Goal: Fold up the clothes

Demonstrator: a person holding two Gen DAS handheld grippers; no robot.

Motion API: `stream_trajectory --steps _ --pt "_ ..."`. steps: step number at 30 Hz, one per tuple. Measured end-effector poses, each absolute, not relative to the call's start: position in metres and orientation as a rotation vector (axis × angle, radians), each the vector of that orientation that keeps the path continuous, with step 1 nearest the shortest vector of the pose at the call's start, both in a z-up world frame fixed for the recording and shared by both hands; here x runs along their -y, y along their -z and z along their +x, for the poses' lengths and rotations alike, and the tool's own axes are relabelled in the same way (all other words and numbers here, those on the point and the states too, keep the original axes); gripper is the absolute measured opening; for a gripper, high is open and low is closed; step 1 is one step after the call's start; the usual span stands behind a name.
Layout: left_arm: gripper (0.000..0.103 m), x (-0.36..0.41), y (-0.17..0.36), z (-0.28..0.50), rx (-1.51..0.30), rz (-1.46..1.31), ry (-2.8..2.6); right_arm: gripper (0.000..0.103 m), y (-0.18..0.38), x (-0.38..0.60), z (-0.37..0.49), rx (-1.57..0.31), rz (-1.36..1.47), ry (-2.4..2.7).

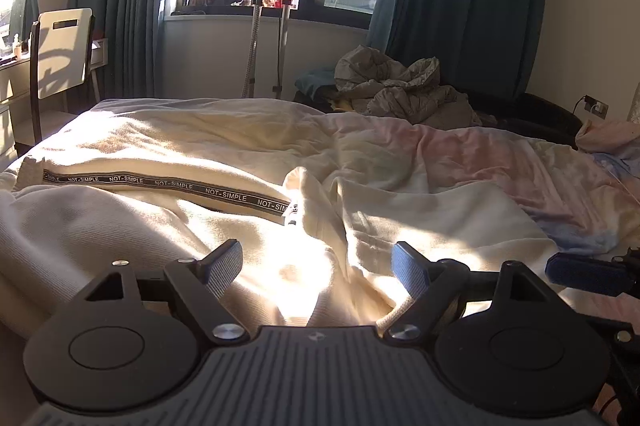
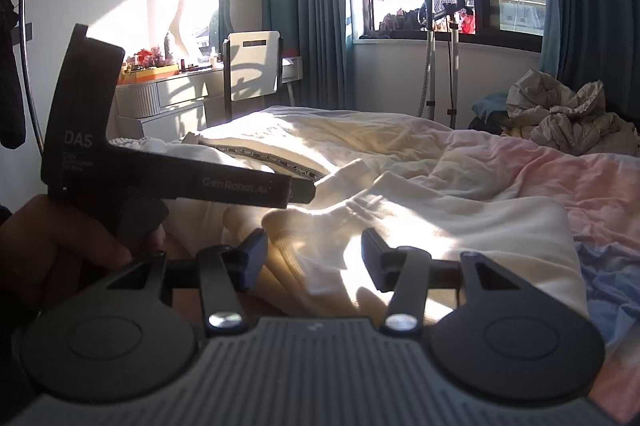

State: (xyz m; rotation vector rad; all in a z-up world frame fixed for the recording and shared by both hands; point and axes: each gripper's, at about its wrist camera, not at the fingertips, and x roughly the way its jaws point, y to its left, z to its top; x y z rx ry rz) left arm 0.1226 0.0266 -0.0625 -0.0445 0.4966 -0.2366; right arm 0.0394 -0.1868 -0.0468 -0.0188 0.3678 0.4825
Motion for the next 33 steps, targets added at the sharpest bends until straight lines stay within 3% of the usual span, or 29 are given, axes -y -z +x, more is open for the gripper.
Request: stream_trajectory --steps 4,14,21,33 --pt "0.084 -0.027 0.07 0.123 -0.511 -0.027 0.214 0.053 0.05 0.212 0.049 -0.341 0.013 -0.329" --pt "0.084 -0.021 0.08 0.124 -0.572 0.023 0.175 0.051 0.101 0.238 0.095 -0.502 0.118 -0.208" --pt "0.084 -0.018 0.084 0.125 -0.584 0.054 0.168 0.056 0.088 0.298 0.083 -0.457 0.413 -0.001" --pt "0.086 -0.02 0.088 0.131 -0.627 0.029 0.163 0.066 0.137 0.362 0.088 -0.533 0.945 -0.013"
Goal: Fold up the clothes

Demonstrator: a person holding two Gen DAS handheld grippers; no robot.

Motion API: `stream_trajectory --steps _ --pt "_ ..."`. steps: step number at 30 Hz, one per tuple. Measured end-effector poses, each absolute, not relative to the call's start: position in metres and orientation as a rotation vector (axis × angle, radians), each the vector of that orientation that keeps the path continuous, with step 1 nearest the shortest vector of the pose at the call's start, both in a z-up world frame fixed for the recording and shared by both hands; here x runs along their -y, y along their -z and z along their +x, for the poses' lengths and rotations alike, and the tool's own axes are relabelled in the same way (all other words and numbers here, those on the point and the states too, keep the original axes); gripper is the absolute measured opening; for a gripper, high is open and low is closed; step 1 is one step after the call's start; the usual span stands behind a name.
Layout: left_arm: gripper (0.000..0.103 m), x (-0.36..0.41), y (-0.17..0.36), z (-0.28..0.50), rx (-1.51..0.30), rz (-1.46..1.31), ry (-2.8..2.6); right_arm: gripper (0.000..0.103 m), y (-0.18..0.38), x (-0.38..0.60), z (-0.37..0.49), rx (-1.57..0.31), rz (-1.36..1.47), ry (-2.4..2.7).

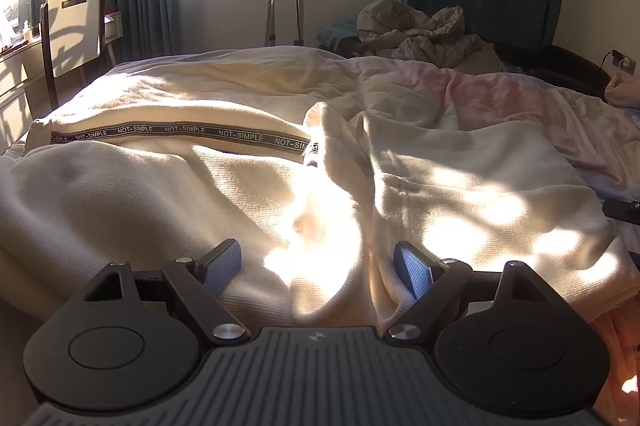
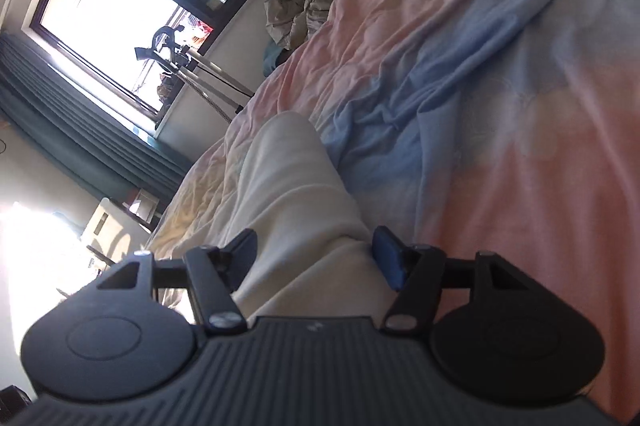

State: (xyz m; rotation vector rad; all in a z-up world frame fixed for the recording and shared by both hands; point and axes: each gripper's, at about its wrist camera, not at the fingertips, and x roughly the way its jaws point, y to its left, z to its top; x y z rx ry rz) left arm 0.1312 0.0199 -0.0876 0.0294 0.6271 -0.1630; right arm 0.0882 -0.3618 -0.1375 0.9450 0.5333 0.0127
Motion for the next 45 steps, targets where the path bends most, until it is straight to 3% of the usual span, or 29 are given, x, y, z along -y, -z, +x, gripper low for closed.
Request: stream_trajectory --steps 5,9,16,21,25,29,31,34,41,45 --pt "0.086 -0.021 0.087 0.132 -0.631 0.022 0.164 0.067 0.143 0.364 0.091 -0.588 1.021 -0.01" --pt "0.086 -0.022 0.087 0.134 -0.637 0.01 0.162 0.077 0.133 0.352 0.102 -0.637 0.963 -0.108" --pt "0.086 -0.024 0.087 0.136 -0.646 -0.02 0.158 0.079 0.088 0.353 0.099 -0.381 1.064 -0.347" --pt "0.087 -0.02 0.088 0.137 -0.645 -0.009 0.159 0.079 0.114 0.354 0.107 -0.529 1.099 -0.206" --pt "0.087 -0.019 0.087 0.137 -0.644 -0.005 0.158 0.072 0.142 0.358 0.111 -0.622 1.135 -0.113" --pt "0.087 -0.021 0.086 0.138 -0.638 -0.02 0.157 0.069 0.134 0.35 0.114 -0.63 1.064 -0.103" --pt "0.087 -0.021 0.085 0.137 -0.634 -0.024 0.16 0.045 0.126 0.344 0.114 -0.639 0.998 -0.077" --pt "0.087 -0.018 0.08 0.131 -0.623 -0.012 0.178 0.027 0.108 0.34 0.111 -0.621 0.938 -0.037" --pt "0.088 -0.011 0.042 0.132 -0.53 0.0 0.13 0.02 0.063 0.347 0.107 -0.533 0.796 -0.05" --pt "0.088 0.002 0.042 0.155 -0.597 0.004 0.052 0.019 0.048 0.363 0.109 -0.488 0.793 -0.042"
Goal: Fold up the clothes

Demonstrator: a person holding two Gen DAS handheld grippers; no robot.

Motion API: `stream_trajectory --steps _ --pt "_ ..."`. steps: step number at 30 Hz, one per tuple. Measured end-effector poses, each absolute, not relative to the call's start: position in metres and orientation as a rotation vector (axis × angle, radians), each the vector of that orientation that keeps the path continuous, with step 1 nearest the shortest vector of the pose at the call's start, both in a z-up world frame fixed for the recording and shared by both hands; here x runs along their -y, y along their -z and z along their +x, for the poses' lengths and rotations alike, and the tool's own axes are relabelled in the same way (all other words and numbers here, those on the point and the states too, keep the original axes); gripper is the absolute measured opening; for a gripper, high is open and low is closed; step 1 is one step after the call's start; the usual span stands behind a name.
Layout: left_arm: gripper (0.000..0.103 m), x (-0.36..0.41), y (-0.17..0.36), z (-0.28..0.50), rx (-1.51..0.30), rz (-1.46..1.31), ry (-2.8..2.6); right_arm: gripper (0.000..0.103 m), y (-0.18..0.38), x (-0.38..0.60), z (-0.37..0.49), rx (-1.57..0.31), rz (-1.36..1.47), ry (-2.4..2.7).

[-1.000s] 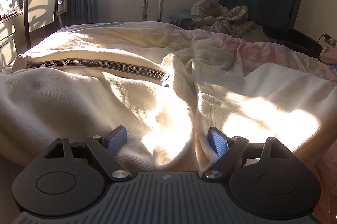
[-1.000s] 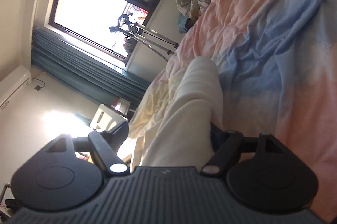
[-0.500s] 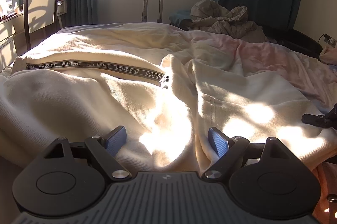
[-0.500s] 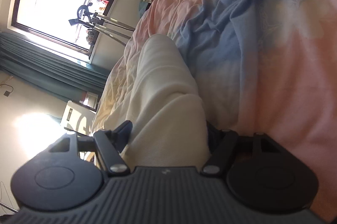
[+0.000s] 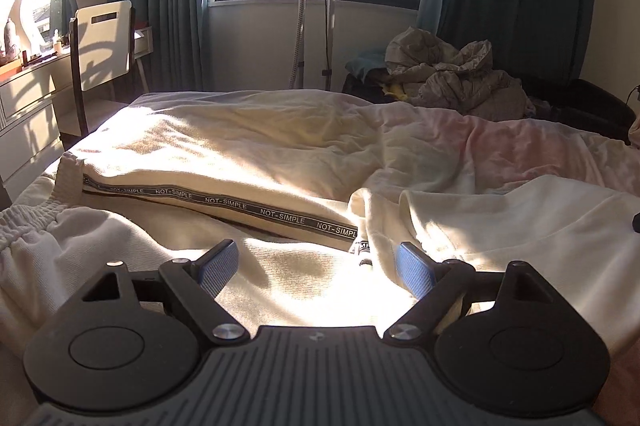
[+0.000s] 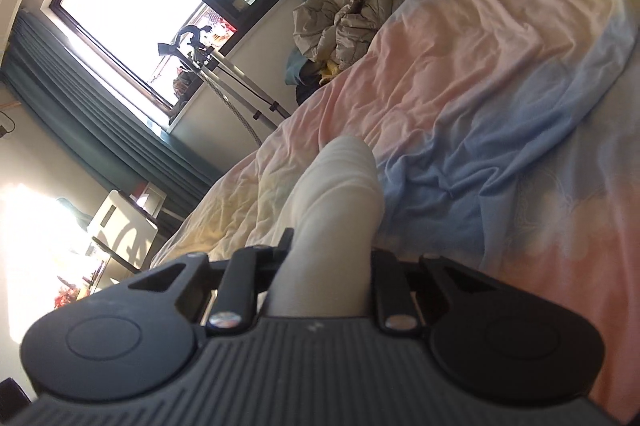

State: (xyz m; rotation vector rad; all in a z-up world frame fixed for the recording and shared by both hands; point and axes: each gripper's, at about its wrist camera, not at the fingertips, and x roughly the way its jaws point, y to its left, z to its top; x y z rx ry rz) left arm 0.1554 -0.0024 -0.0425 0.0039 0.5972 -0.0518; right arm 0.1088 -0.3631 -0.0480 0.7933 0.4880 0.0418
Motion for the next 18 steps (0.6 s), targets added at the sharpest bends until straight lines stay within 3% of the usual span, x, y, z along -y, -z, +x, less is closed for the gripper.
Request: stream_trajectory --steps 6,18 --pt "0.088 0.053 0.063 0.17 -0.689 0.111 0.073 0.018 0.028 0.377 0.103 -0.422 0.769 -0.034" --pt "0.088 0.162 0.095 0.175 -0.704 0.112 0.288 0.018 -0.013 0.42 0.072 -0.232 0.609 0.097"
